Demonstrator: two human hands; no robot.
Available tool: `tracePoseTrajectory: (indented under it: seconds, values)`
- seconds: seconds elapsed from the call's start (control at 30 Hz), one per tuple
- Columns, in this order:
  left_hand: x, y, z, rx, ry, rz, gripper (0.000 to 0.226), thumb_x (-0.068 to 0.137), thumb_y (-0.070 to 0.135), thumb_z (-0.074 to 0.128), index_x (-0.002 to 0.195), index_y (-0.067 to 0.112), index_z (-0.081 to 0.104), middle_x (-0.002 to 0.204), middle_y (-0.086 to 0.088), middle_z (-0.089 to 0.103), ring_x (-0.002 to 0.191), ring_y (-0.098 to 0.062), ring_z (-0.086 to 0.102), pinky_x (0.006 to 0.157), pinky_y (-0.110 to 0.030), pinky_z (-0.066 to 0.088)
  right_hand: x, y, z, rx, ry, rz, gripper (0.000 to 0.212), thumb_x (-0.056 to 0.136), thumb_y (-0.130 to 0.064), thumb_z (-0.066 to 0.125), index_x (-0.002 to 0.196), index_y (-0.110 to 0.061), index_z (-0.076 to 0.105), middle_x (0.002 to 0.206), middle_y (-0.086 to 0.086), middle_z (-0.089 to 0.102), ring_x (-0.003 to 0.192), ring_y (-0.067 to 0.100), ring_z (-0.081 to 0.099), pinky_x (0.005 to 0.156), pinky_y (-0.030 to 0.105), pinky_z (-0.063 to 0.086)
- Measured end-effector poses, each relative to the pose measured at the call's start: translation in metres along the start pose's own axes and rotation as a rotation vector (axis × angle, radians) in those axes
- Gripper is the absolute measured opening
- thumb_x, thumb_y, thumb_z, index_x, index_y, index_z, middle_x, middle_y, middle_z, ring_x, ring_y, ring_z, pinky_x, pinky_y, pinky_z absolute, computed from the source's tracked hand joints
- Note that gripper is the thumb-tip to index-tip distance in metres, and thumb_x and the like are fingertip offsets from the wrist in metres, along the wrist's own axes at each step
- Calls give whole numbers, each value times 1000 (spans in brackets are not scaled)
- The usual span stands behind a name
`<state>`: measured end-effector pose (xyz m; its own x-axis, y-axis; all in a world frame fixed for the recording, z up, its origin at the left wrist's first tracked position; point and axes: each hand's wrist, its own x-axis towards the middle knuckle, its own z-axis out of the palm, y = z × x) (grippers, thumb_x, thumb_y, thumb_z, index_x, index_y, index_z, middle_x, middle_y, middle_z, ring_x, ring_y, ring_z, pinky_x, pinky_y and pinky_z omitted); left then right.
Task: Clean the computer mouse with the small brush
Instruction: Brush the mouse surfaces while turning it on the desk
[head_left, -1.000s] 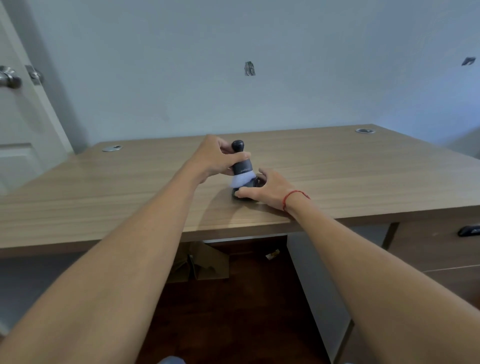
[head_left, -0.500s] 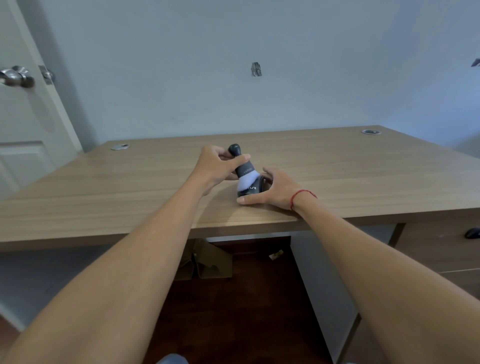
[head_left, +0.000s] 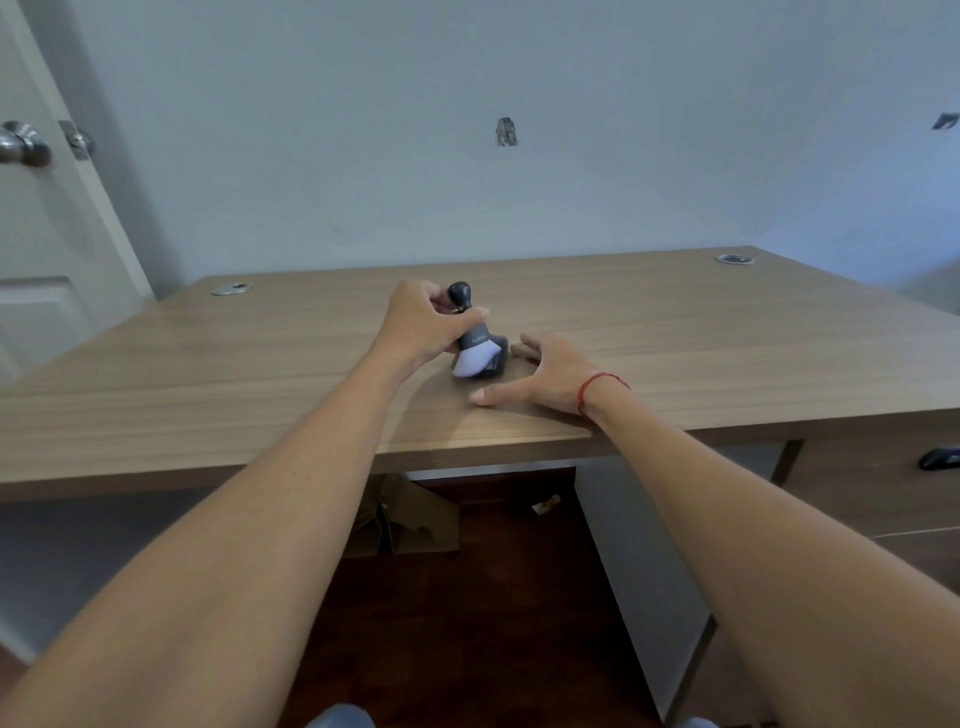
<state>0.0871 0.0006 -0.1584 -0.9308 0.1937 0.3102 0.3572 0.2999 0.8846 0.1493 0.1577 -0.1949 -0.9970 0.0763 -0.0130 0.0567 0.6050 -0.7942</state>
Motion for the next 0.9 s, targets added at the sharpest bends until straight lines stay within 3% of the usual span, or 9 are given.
tracePoseTrajectory:
  seconds: [0.17,0.27,0.43,0.5,0.63,0.7,0.8,0.83,0.9]
  values:
    - [4,-6,-3,-249,62,-122,26,79,15,77,91,-4,65,79,-14,64,47,-5,64,46,-18,54,4,-3,-2,41,0,1,139,45,-61,88,156,-19,15,159,-1,30,143,20,34,116,45,31]
    - [16,-14,-16,-486,204,-184,25,81,15,75,94,-2,63,89,-17,66,72,-21,70,55,-21,59,13,-3,-2,26,-3,15,136,49,-58,89,156,-20,14,159,-1,31,144,19,34,117,43,30]
    - [34,-27,-19,-470,390,-100,14,83,14,73,82,4,63,75,-5,64,75,-18,66,62,-23,61,36,-12,13,-86,60,7,139,40,-71,81,155,-24,17,160,0,29,147,25,28,118,48,27]
    - [41,-32,-17,-436,397,-83,16,83,15,73,74,8,62,71,-3,63,72,-17,65,64,-25,61,46,-18,18,-84,72,0,133,49,-69,81,156,-23,17,160,0,29,148,26,25,119,50,25]
    - [54,-38,-17,-405,338,-63,16,82,15,73,71,11,62,70,-3,64,71,-18,66,66,-27,61,73,-26,26,-59,110,20,136,38,-80,73,153,-30,22,158,-5,32,147,25,27,117,50,29]
    - [56,-38,-16,-425,296,-51,15,82,14,73,73,10,63,72,-4,65,71,-17,66,62,-24,61,85,-27,29,-85,96,13,119,40,-80,71,146,-35,38,147,-7,47,138,23,42,113,47,35]
    - [62,-40,-14,-347,201,-52,17,81,15,75,79,2,65,79,-12,67,76,-22,68,65,-32,63,92,-28,28,-95,103,-42,66,57,-65,79,110,-31,61,103,-10,64,104,18,62,93,35,49]
    - [64,-43,-14,-260,186,-49,21,80,17,76,82,-1,66,81,-15,69,78,-25,69,69,-38,63,92,-26,27,-88,101,-45,60,61,-61,80,106,-28,60,98,-11,62,100,19,61,87,32,48]
    - [67,-46,-16,-54,214,-19,29,77,23,77,81,-5,68,81,-19,71,77,-30,71,72,-46,62,91,-23,25,-53,87,-26,82,62,-59,82,130,-23,53,118,-8,57,114,20,55,95,34,45]
